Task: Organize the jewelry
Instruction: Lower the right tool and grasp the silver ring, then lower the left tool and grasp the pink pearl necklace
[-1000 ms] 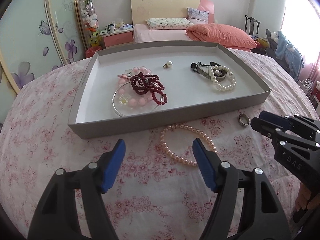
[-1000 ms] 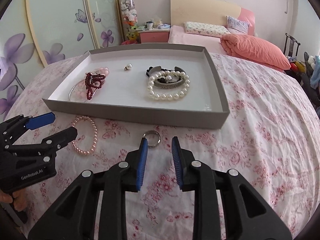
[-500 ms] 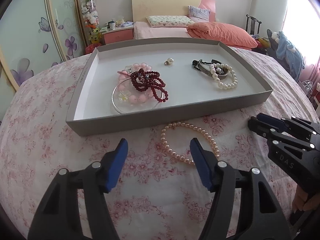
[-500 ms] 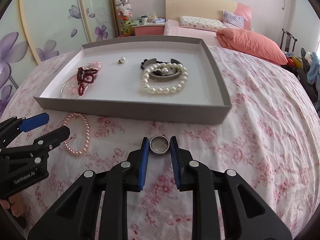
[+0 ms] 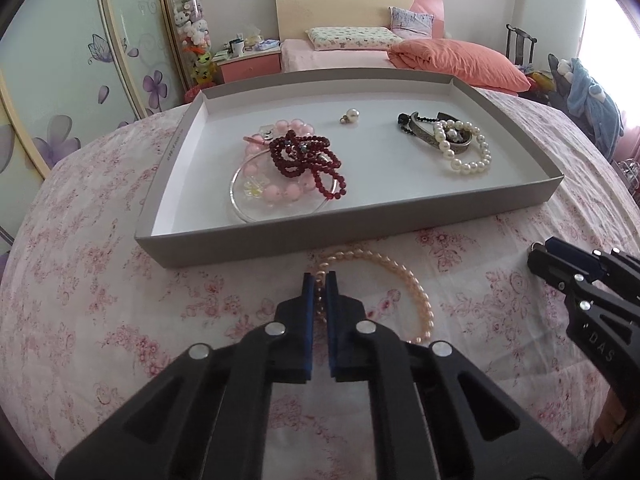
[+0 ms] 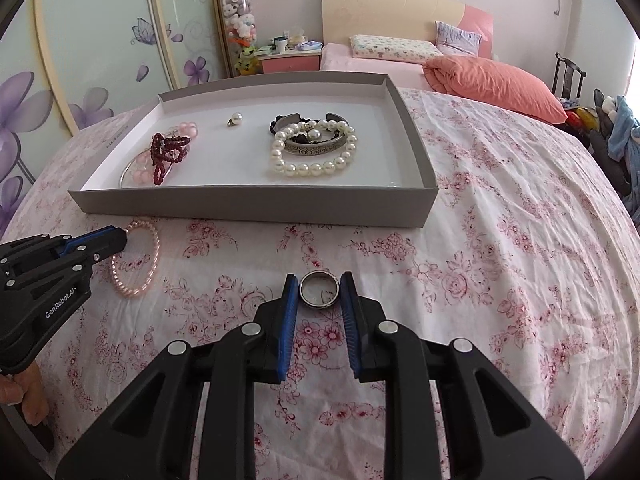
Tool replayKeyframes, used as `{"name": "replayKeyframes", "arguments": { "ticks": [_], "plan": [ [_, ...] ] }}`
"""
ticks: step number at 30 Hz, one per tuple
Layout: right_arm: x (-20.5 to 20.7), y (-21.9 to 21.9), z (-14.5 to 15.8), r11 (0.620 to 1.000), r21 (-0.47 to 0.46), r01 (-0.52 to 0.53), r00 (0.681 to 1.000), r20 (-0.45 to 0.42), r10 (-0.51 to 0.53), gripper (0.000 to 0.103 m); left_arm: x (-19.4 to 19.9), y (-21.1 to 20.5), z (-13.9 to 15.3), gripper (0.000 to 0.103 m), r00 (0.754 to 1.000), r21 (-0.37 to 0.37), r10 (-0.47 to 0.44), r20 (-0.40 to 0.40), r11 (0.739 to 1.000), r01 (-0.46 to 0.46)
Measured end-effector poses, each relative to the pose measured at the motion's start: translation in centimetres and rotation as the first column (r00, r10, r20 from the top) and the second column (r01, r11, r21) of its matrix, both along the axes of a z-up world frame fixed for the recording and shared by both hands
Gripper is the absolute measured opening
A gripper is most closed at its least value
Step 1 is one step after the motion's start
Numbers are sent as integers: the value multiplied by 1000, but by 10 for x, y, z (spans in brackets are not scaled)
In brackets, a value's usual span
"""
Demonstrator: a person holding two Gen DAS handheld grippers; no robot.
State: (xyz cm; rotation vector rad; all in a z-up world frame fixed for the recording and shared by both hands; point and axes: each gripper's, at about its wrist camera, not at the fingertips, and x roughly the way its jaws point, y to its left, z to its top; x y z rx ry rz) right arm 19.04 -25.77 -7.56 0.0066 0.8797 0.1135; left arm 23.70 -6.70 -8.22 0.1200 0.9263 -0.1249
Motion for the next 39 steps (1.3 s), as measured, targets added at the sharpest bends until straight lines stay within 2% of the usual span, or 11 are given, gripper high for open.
{"name": "replayKeyframes", "arguments": {
  "ticks": [9, 15, 23, 28, 39],
  "plan": [
    [0, 1, -1, 1000, -7, -4, 1000, 0, 4, 23, -12, 39, 2, 7, 1000, -2, 13, -20, 1000, -13],
    [-1, 1, 0, 1000, -9, -5, 1000, 1, 5, 23, -16, 42, 3, 11, 1000, -14, 14, -19, 1000, -15],
    [-1, 1, 0, 1000, -3, -3, 1000, 0, 3, 23, -17, 39, 2, 7, 1000, -9, 12, -6, 1000, -12],
    [-1, -2, 0, 1000, 16, 6, 1000, 3, -6, 23, -18, 45, 4, 6, 1000, -35, 28, -8, 999, -29],
    [-13, -1, 19, 999, 44, 4, 995, 96, -8, 23, -34, 60, 33, 6, 992, -102, 58, 109, 994, -47]
  ]
}}
